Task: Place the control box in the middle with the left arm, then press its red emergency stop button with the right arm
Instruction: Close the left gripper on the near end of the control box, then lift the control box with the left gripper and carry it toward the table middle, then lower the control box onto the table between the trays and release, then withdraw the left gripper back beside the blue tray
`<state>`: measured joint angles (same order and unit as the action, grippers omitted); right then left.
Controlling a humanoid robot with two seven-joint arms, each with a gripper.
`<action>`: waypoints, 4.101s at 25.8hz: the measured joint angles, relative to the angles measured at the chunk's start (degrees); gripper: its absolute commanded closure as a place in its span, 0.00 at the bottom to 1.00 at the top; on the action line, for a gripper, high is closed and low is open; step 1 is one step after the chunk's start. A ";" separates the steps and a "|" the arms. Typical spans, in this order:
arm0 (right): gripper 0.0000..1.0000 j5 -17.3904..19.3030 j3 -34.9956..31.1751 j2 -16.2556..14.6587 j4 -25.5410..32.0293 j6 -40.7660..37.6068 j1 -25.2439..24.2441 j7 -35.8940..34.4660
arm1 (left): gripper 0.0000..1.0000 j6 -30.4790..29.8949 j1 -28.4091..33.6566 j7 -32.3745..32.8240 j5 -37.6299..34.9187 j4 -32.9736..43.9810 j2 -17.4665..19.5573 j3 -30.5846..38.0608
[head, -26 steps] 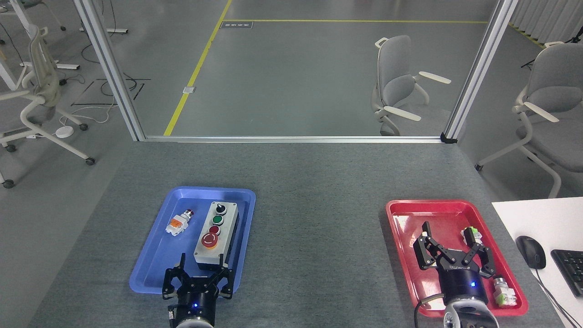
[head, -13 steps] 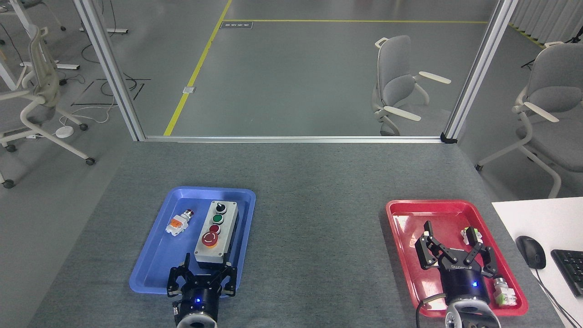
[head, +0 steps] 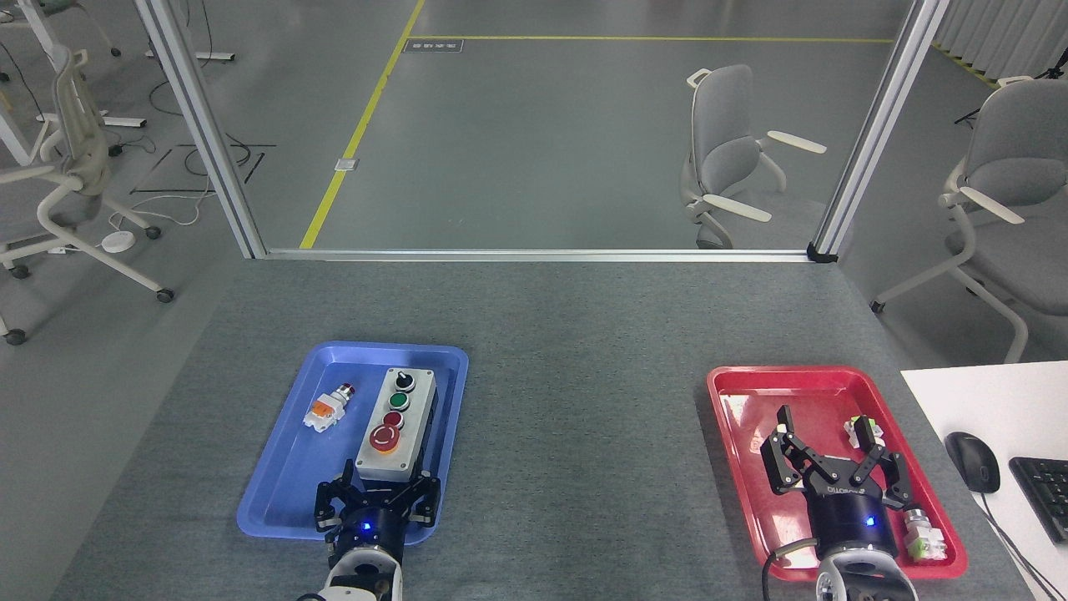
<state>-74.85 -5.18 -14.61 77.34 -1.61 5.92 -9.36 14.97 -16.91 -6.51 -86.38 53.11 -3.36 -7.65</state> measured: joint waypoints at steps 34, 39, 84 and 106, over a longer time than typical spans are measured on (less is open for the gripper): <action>0.02 0.01 0.08 0.77 -0.06 0.04 0.23 0.01 | 1.00 -11.36 1.87 -0.17 11.59 18.20 0.68 -5.39; 0.02 0.00 0.02 0.81 -0.06 0.02 0.23 0.01 | 1.00 -8.22 -0.08 -0.10 10.60 15.47 -3.41 -13.16; 0.02 -0.03 -0.07 0.44 0.34 -2.06 1.29 -0.08 | 0.02 -3.43 -5.44 5.30 11.27 1.65 -0.05 -40.19; 0.02 0.04 0.06 0.31 0.11 -2.15 1.43 -0.08 | 0.02 -23.73 15.83 5.16 12.92 33.86 18.74 1.66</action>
<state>-74.81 -5.12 -14.30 77.45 -3.76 7.35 -9.44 -8.77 -1.08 -1.35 -73.46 86.97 15.39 -5.99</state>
